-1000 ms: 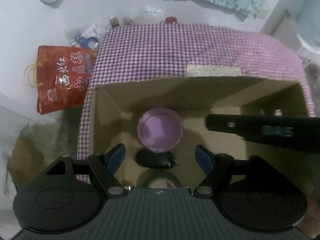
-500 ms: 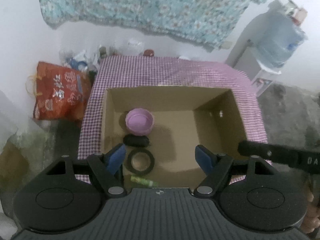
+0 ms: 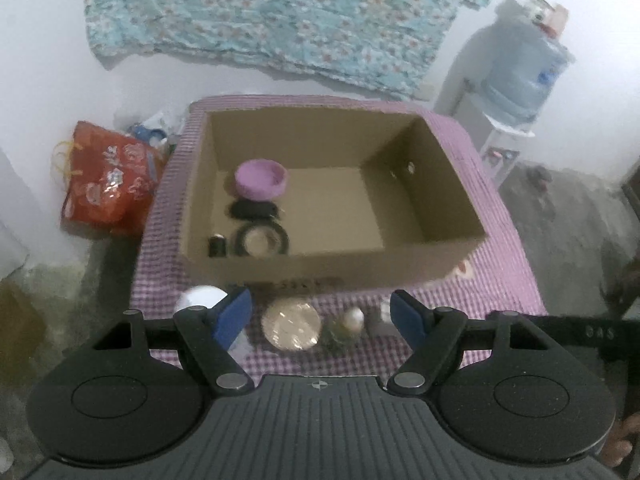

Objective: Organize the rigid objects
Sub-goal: 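Move the right gripper out of the box to the white charger plug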

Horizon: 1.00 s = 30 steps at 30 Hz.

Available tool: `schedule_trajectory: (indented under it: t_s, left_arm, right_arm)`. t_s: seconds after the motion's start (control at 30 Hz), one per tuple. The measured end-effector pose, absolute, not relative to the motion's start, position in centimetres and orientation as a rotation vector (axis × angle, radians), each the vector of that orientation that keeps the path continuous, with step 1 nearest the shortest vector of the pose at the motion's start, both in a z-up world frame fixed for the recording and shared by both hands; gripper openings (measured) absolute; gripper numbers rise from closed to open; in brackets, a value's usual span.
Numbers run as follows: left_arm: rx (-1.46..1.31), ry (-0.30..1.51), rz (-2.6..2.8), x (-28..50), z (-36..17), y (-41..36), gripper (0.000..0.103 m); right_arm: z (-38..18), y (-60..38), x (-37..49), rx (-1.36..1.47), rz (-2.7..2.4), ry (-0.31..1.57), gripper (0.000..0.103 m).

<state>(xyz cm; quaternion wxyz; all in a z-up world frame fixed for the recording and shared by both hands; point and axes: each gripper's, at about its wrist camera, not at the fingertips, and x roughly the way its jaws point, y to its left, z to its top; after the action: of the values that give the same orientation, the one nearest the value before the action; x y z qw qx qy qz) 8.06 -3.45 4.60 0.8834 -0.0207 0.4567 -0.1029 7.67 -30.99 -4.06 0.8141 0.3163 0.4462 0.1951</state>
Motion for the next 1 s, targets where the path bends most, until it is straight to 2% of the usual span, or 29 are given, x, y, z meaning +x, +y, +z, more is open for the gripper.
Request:
schedule_trajectory:
  t_s: [0.47, 0.67, 1.0]
  left_arm:
    - [0.237, 0.866, -0.351, 5.6, -2.7, -11.0, 0.075]
    - [0.296, 0.876, -0.361, 6.4, -5.2, -12.4, 0.071]
    - [0.3, 0.884, -0.398, 6.6, -6.2, -13.5, 0.07]
  right_arm:
    - [-7.4, -30.7, 10.0, 0.682, 0.367, 1.031, 0.03]
    - [-9.3, -29.9, 12.0, 0.666, 0.356, 1.089, 0.03]
    - [-10.7, -29.6, 13.6, 0.658, 0.341, 1.122, 0.03]
